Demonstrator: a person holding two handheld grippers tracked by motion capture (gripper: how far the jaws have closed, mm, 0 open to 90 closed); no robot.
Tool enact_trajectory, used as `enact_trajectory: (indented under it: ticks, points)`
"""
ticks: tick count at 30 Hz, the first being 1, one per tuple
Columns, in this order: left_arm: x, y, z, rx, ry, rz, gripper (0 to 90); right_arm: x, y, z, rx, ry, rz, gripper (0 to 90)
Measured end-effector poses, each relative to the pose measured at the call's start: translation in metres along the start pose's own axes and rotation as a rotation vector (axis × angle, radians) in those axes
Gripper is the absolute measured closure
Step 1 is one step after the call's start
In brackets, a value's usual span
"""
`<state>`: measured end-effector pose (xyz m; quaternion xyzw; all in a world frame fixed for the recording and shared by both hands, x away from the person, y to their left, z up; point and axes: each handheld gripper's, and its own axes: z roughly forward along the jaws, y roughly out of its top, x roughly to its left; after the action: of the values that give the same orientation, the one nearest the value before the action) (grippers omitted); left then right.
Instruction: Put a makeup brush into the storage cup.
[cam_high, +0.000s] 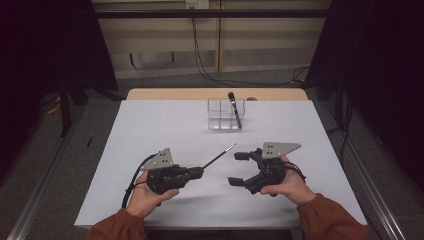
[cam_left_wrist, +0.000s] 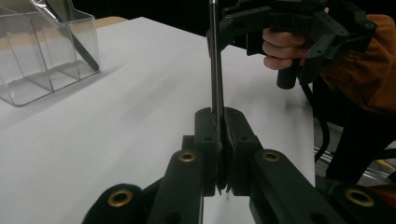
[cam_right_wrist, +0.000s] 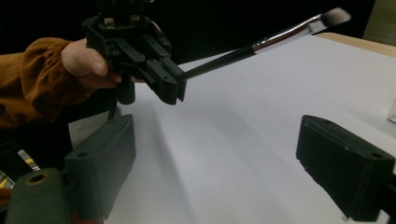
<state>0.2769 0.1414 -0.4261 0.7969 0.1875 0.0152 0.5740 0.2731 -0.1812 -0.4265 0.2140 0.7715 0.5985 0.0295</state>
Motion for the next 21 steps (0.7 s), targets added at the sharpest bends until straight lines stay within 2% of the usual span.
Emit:
enact_trajectory:
  ticks: [3, 5, 10, 13, 14, 16, 21]
  points:
    - [0.0, 0.0, 0.0, -0.001, -0.007, 0.001, 85.5, -0.003, 0.003, 0.002, -0.019, -0.003, 0.019, 18.6]
    - [-0.001, 0.0, 0.001, -0.001, -0.011, 0.004, 85.5, -0.005, 0.004, 0.003, -0.023, -0.013, 0.038, 19.4]
    - [-0.002, 0.0, 0.004, -0.002, -0.019, 0.01, 85.4, -0.009, 0.007, 0.004, -0.062, 0.004, 0.057, 28.8]
    - [-0.004, 0.002, 0.006, 0.001, -0.03, 0.02, 85.5, -0.01, 0.008, 0.004, -0.077, 0.011, 0.059, 33.6]
    - [-0.004, 0.002, 0.007, 0.006, -0.027, 0.027, 85.5, -0.01, 0.009, 0.005, -0.081, 0.014, 0.059, 36.8]
    - [-0.004, 0.003, 0.009, 0.005, -0.026, 0.023, 85.5, -0.008, 0.009, 0.004, -0.103, 0.002, 0.031, 47.3]
    - [-0.005, 0.003, 0.012, 0.012, -0.034, 0.034, 85.5, -0.006, 0.011, 0.005, -0.113, 0.027, 0.026, 57.8]
